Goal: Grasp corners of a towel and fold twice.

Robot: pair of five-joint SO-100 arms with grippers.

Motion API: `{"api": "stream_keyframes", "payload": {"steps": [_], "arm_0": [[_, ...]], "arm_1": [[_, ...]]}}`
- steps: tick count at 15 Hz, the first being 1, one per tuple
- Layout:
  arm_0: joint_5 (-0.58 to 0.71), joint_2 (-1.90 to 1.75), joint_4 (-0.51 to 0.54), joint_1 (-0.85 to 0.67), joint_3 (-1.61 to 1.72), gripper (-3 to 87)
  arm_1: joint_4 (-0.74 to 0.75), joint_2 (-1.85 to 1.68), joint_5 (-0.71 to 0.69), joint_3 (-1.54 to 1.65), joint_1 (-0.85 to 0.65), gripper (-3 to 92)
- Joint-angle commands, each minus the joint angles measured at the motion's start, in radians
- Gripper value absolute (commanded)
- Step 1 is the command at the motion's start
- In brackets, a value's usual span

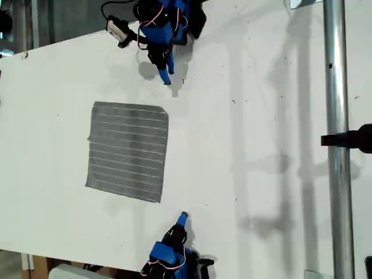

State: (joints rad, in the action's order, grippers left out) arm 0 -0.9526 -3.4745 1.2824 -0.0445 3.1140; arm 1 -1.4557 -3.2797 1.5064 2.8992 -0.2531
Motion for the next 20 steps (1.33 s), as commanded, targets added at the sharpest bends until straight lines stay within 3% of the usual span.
{"api": "stream_keyframes", "payload": {"steps": [1,16,20], "arm_0": [[-0.440,0.000,0.006,-0.152,0.006,-2.5],[-0.440,0.000,0.006,-0.152,0.006,-2.5],[-0.446,0.000,0.006,-0.156,0.006,-2.5]], "arm_1": [[-0.008,-0.005,-0.029,-0.012,-0.040,-0.3],[-0.008,-0.005,-0.029,-0.011,-0.034,-0.3],[0.060,0.161,-0.130,-0.179,0.003,-0.3]]}}
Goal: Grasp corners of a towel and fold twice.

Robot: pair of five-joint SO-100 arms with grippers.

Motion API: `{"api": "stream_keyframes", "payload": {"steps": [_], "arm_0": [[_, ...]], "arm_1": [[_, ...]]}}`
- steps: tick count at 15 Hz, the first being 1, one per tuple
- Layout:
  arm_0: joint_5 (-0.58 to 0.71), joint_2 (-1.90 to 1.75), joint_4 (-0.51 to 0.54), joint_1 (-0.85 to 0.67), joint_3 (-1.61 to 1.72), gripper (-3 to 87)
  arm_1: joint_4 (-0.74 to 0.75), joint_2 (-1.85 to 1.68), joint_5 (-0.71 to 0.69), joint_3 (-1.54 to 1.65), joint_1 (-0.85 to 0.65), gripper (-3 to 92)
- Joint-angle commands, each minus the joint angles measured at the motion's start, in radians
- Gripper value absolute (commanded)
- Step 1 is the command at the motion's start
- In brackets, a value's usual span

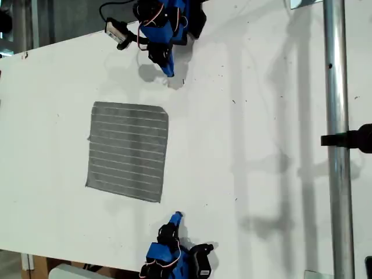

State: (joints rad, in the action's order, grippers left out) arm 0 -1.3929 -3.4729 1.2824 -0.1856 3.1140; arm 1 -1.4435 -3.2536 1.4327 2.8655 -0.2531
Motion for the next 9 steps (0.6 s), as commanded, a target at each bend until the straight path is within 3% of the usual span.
{"api": "stream_keyframes", "payload": {"steps": [1,4,9], "arm_0": [[-0.003,-0.002,0.006,-0.023,0.006,-2.5],[-0.006,-0.002,0.006,-0.025,0.006,-2.6],[-0.006,0.000,0.006,-0.017,0.006,-2.6]], "arm_1": [[0.097,0.434,-0.149,-0.342,-0.026,-0.3],[0.098,1.062,-0.403,-0.942,-0.081,-0.3],[0.020,1.536,-0.680,-1.451,-0.074,-0.3]]}}
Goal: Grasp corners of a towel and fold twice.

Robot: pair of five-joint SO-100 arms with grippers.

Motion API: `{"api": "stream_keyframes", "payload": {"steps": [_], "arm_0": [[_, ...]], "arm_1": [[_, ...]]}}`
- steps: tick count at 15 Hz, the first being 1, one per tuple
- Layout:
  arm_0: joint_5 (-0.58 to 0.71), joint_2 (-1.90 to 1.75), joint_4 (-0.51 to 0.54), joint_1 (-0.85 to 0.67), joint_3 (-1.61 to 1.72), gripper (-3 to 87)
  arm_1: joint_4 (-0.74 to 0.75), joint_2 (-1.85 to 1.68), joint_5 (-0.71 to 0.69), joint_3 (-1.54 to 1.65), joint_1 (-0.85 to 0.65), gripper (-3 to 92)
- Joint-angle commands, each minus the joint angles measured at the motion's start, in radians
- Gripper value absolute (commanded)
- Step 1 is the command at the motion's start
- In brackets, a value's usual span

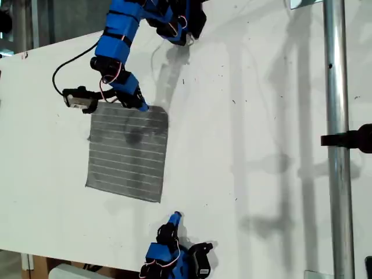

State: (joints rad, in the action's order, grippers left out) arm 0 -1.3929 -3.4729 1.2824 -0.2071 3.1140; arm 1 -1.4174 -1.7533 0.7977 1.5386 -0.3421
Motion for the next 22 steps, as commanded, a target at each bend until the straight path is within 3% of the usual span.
{"api": "stream_keyframes", "payload": {"steps": [1,2,3,13,15,17,22], "arm_0": [[-0.006,0.000,0.006,0.008,0.006,-2.6],[-0.008,0.000,0.006,0.008,0.006,-2.6],[-0.008,0.000,0.006,0.008,0.006,-2.6],[-0.011,0.000,0.006,0.014,0.006,-2.6],[-0.012,0.000,0.006,0.014,0.006,-2.6],[-0.015,0.000,0.006,0.011,0.006,-2.6],[-0.067,0.000,-0.009,-0.021,-0.006,-2.7]], "arm_1": [[-0.026,0.057,-0.063,-0.138,0.015,22.1],[-0.034,0.071,-0.101,-0.144,0.015,37.2],[-0.048,0.092,-0.130,-0.141,0.008,40.6],[0.245,0.454,-0.291,0.054,-0.189,37.1],[0.256,0.538,-0.299,0.034,-0.204,29.8],[0.187,0.655,-0.304,-0.071,-0.190,1.7],[0.213,0.660,-0.299,-0.095,-0.133,-0.2]]}}
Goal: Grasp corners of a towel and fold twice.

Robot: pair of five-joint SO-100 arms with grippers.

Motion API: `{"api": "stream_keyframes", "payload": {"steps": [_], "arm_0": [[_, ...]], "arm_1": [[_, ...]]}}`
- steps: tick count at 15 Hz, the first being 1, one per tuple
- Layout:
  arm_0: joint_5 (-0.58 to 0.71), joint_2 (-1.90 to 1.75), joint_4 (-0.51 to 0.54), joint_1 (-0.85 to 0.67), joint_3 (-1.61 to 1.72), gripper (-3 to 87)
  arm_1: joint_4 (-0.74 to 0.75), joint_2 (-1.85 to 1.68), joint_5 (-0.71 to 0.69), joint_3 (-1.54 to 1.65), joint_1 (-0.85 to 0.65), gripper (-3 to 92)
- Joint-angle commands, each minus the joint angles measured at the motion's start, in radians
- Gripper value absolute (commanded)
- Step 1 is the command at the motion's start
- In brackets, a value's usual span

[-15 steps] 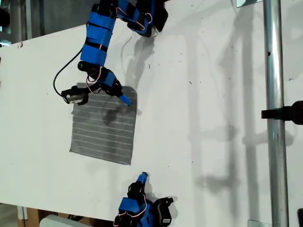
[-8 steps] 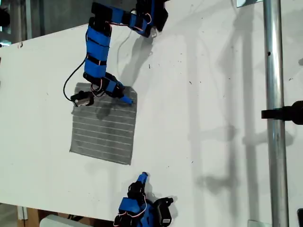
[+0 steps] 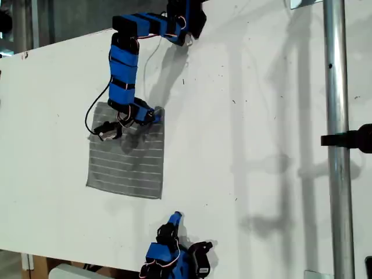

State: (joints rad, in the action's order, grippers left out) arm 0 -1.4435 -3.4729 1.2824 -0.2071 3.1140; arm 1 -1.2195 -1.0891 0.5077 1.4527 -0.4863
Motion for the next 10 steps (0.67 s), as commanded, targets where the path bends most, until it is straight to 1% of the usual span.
{"api": "stream_keyframes", "payload": {"steps": [1,3,4,6,7,10], "arm_0": [[-0.031,0.000,-0.012,-0.028,-0.035,-2.7],[-0.017,0.006,-0.021,-0.060,-0.126,-2.9],[0.044,0.083,-0.028,-0.110,-0.224,-2.9],[0.242,0.454,-0.032,-0.242,-0.528,-2.9],[0.345,0.661,-0.028,-0.285,-0.695,-2.9],[0.626,1.216,0.071,-0.357,-1.184,-2.7]], "arm_1": [[0.018,-0.005,-0.009,-0.009,0.015,-0.2],[0.026,-0.008,-0.008,-0.003,0.017,-0.2],[0.026,-0.009,-0.008,-0.002,0.014,-0.2],[0.029,-0.009,-0.008,-0.002,0.014,-0.2],[0.029,-0.009,-0.008,-0.002,0.014,-0.2],[0.029,-0.009,-0.006,0.000,0.017,-0.2]]}}
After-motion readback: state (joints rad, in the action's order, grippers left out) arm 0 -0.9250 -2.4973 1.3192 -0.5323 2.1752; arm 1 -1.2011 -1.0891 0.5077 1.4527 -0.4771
